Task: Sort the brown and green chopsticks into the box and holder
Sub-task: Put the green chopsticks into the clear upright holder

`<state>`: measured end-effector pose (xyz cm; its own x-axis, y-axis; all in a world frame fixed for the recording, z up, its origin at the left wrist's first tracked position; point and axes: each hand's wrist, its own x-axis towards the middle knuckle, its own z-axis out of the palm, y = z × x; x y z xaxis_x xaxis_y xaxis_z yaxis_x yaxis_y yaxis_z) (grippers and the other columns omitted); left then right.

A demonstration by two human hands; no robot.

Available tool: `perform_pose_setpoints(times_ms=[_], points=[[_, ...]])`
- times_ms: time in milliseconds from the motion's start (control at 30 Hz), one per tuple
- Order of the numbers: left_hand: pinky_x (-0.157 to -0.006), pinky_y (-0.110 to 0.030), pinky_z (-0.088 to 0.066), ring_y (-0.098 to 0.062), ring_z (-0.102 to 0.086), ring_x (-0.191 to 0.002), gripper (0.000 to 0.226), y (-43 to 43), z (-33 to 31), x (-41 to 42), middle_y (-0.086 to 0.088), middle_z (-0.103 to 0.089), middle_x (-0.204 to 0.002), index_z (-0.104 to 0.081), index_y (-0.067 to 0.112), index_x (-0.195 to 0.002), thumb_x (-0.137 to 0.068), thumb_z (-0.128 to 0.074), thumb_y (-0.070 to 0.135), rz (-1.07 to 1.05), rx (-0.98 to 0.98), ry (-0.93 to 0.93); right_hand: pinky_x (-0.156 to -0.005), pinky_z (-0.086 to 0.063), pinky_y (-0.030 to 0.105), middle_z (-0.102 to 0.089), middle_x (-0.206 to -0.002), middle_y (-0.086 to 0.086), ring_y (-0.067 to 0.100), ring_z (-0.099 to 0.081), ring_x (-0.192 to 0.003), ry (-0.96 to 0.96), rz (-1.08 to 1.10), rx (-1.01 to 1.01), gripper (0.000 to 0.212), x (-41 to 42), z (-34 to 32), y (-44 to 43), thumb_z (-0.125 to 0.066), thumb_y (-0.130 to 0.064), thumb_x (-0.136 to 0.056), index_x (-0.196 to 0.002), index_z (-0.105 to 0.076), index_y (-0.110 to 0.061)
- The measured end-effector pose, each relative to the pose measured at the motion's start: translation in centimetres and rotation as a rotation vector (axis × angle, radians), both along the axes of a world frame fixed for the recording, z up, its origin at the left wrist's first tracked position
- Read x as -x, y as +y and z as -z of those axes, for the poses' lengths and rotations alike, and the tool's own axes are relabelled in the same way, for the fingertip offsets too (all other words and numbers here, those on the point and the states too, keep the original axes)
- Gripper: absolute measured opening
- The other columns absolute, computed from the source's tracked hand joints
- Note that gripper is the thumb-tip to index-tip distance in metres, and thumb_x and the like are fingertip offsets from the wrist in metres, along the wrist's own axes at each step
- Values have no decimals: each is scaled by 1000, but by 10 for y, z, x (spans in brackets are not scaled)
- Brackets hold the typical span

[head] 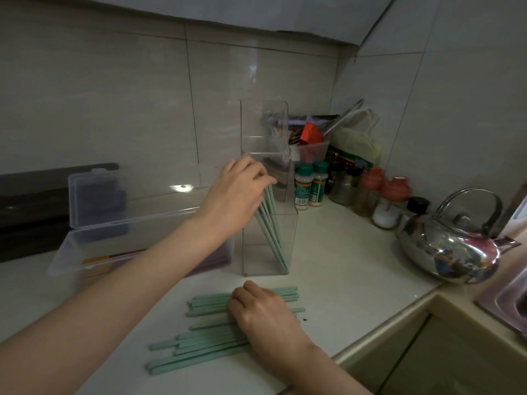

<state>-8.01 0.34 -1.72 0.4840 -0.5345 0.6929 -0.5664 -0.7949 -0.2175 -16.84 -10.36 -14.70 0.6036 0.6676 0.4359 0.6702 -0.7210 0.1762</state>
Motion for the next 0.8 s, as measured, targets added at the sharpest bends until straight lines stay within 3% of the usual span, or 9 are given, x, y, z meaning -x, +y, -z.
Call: perform_pose_setpoints(times_ms=[167,333,400,533,600,700,800], points=[[-81,-21,-39,-10,-54,-91,22,33,32,53,5,-60,-95,-67,20,-100,-86,-52,11,129,279,217,-48,-40,24,-59,-63,-7,13,-56,-62,-54,13,53,27,-6,-8,-7,-79,-23,-47,-64,-58,-24],[-75,-16,-43,-5,-59,-83,22,76,78,98,18,-56,-92,-66,25,-90,-87,-43,27,131,592,383,-56,-45,29,-60,-67,-3,18,-55,-66,-47,36,-147,15,-15,-20,-26,-75,-17,-65,-67,-60,-19],[-72,-19,-44,-7,-60,-80,21,86,96,104,16,-58,-90,-64,28,-86,-86,-43,31,106,640,444,-58,-46,31,-61,-71,-3,17,-55,-67,36,25,-336,7,-14,-34,-33,-68,-13,-74,-73,-61,-17],[-78,-11,-40,0,-57,-86,24,93,120,91,20,-58,-98,-65,35,-92,-81,-45,42,43,566,567,-66,-54,30,-60,-83,-8,9,-58,-73,248,45,-782,11,-6,-86,-34,-58,-19,-83,-93,-56,-21],[-84,-10,-39,6,-54,-93,27,93,128,81,26,-57,-101,-66,37,-95,-81,-44,45,31,484,587,-70,-54,22,-60,-86,-9,5,-59,-76,196,9,-898,27,-6,-121,-30,-61,-14,-83,-108,-53,-19],[-83,-15,-41,6,-51,-93,35,92,138,75,31,-57,-96,-68,32,-100,-82,-42,47,16,399,568,-66,-52,16,-59,-83,-6,3,-59,-73,24,-35,-990,40,-16,-174,-28,-64,-4,-83,-119,-47,-14],[-80,-12,-41,4,-52,-89,37,94,141,74,27,-60,-92,-70,32,-97,-81,-42,50,10,374,581,-65,-51,18,-60,-82,-6,4,-59,-70,-49,95,-912,35,-42,-206,-23,-63,-8,-84,-116,-49,-15]])
